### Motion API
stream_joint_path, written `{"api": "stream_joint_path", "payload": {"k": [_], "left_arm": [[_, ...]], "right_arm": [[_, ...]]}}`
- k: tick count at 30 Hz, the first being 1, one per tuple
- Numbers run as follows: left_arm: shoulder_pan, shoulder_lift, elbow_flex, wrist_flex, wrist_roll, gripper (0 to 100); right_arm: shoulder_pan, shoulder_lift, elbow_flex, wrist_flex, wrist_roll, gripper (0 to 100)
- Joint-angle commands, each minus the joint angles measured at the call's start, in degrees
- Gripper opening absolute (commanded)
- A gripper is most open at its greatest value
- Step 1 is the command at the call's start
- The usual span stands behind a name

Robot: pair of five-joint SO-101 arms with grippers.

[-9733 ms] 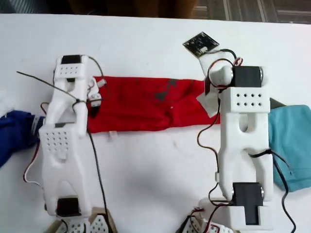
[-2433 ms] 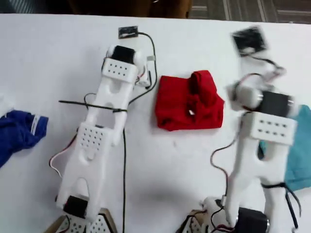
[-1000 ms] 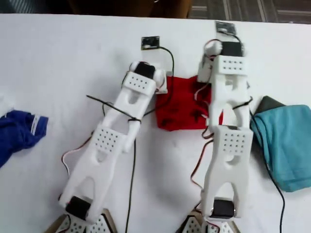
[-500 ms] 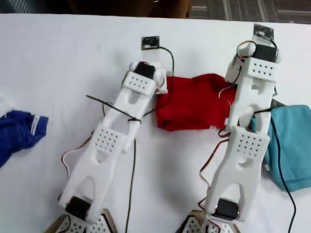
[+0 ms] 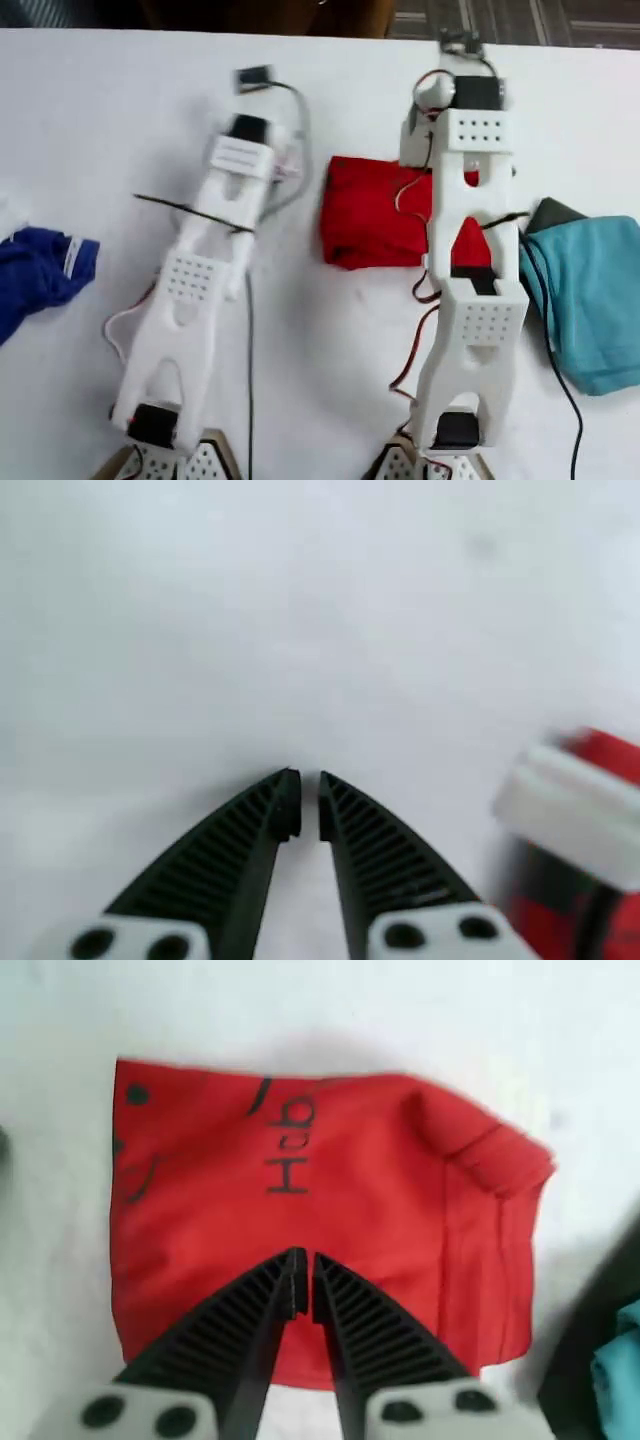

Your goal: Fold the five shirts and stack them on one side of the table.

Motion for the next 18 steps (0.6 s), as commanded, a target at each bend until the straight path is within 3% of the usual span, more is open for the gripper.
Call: {"api": "stream_joint_path", "payload": {"k": [1,5,8,10,18], "left_arm": [[-10.29,-2.11,-1.8,4.84,0.09,9],[-17.93,-2.11,-3.56,11.52,-0.44,9],[-21.54,-1.85,-5.67,16.09,-5.45,9],[-23.74,-2.29,-5.76,16.26,-8.79,9],[-29.1,-2.29,-5.67,16.44,-9.76,9]], "right_arm": [[-2.15,-4.35,1.41,-4.09,-0.62,1.8],[-6.99,-4.18,1.67,-11.3,-1.14,1.8],[-8.75,-0.66,1.41,-15.16,-10.02,1.8],[-8.57,2.95,1.23,-17.54,-15.12,1.8],[-7.52,14.02,1.14,-20.7,-20.31,1.8]]}}
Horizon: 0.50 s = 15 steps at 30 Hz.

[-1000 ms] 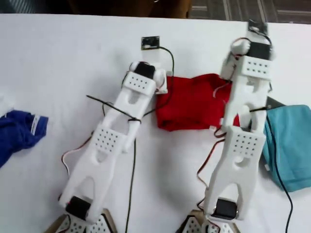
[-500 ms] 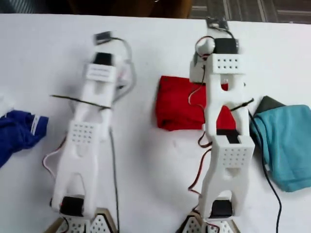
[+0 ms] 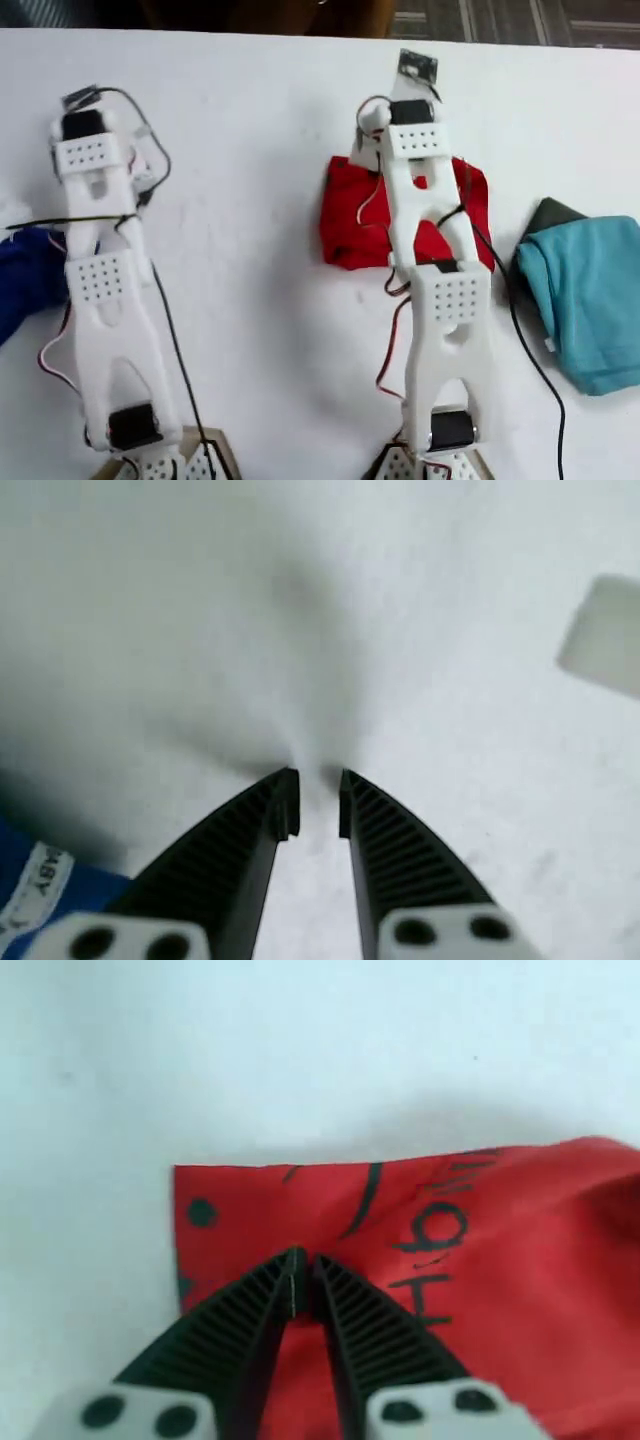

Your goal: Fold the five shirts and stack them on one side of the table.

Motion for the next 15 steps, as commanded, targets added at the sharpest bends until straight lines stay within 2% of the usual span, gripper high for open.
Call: {"api": "stream_joint_path", "payload": {"k": [1,7,15], "left_arm": [[-1.93,-2.37,-1.89,1.05,-0.53,9],[-1.76,-2.37,-1.89,1.05,-0.53,9],[-2.55,-2.37,-1.8,1.14,-0.62,9]], "right_arm": [[-1.01,0.84,-0.88,-2.07,-1.32,1.8],[-2.33,3.47,-0.88,-9.1,-1.32,1.7],[-4.35,3.56,-3.34,-11.82,-0.79,1.7]]}}
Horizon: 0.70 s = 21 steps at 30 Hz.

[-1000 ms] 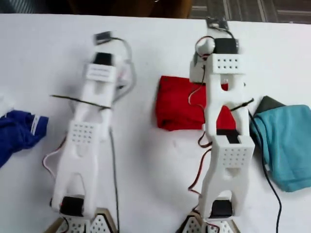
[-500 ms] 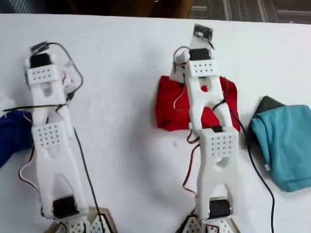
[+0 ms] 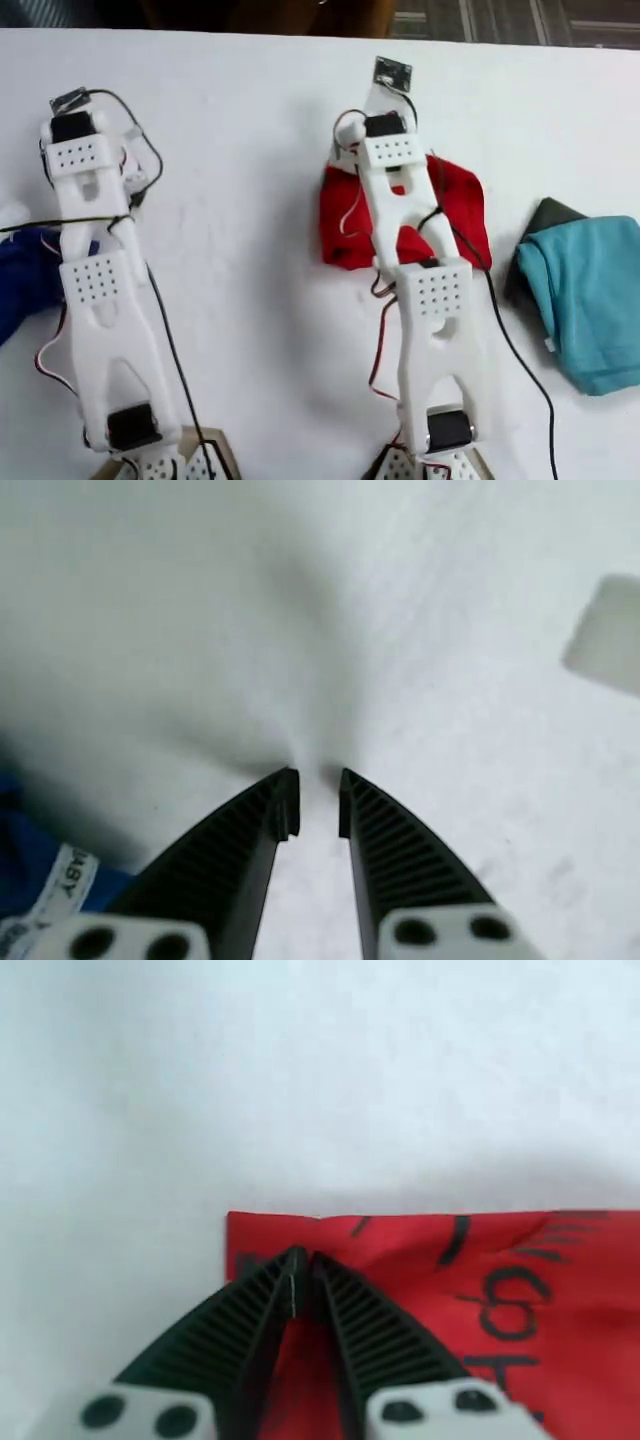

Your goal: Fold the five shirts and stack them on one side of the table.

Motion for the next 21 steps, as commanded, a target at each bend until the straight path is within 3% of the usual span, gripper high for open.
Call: {"api": "stream_joint_path", "payload": {"k": [1,4,8,12,16,21], "left_arm": [[-1.32,-2.37,-1.8,1.14,-0.26,9],[-1.05,-2.37,-1.8,1.14,-0.26,9],[-0.35,-2.37,-1.71,1.23,-0.26,9],[2.11,-2.37,-1.71,1.23,-0.26,9],[8.7,-2.46,-1.71,1.23,-0.26,9],[22.07,-8.53,1.1,1.23,-0.26,6]], "right_arm": [[-0.48,-1.1,-5.45,1.63,0.26,1.7],[0.04,-1.1,-13.63,8.31,2.02,1.7],[1.89,-1.01,-25.85,17.01,10.9,1.8],[8.84,-0.84,-33.93,23.6,16.18,1.8],[17.1,-0.66,-35.96,28.09,23.74,1.8],[21.49,-1.1,-33.14,32.92,31.38,1.8]]}}
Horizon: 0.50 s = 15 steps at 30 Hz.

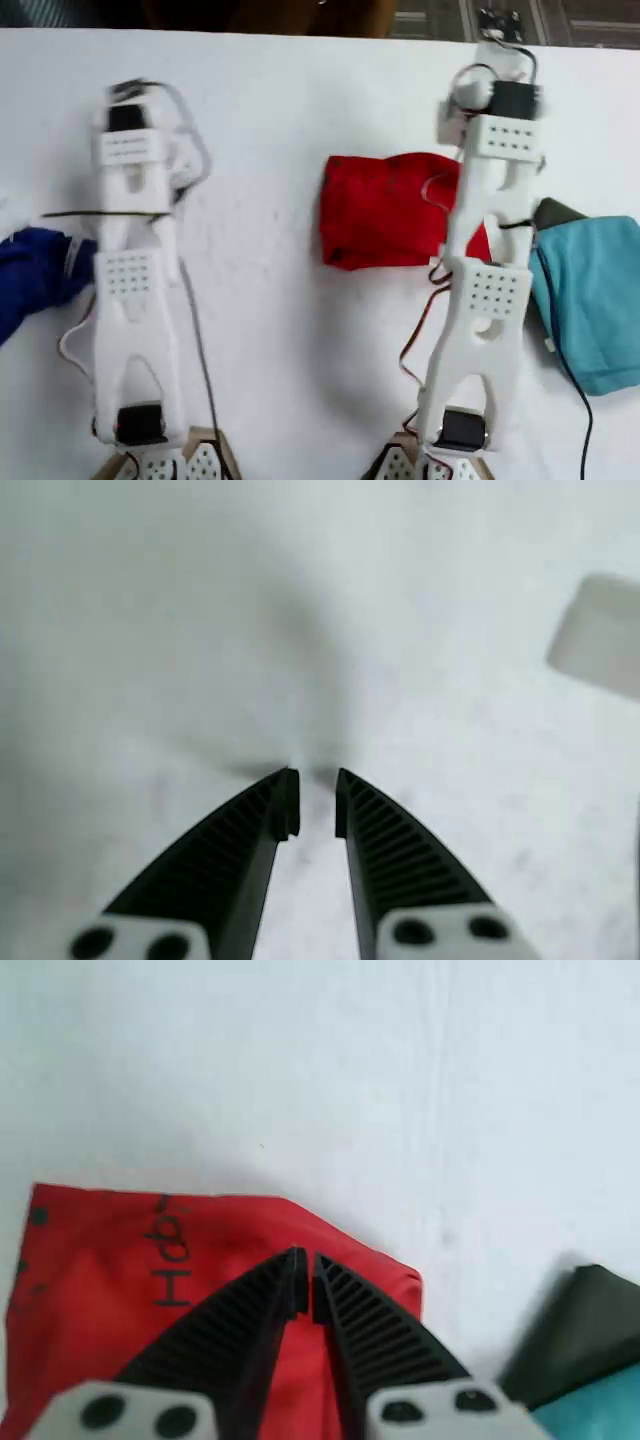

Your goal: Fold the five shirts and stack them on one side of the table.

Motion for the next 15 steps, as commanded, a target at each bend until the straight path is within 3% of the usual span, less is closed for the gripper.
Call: {"api": "stream_joint_path", "payload": {"k": [1,4,8,15], "left_arm": [[11.69,-9.41,1.98,1.14,-0.44,5],[21.45,-16.35,6.9,1.05,-4.31,2],[30.95,-24.0,12.7,0.7,-4.4,3],[37.63,-22.95,17.98,-2.29,-4.4,3]], "right_arm": [[2.42,-1.19,0.97,1.63,3.16,1.8],[3.38,-0.92,1.58,1.63,3.34,1.8],[4.0,0.92,1.14,0.75,3.34,1.8],[4.0,2.07,0.97,0.4,2.81,1.8]]}}
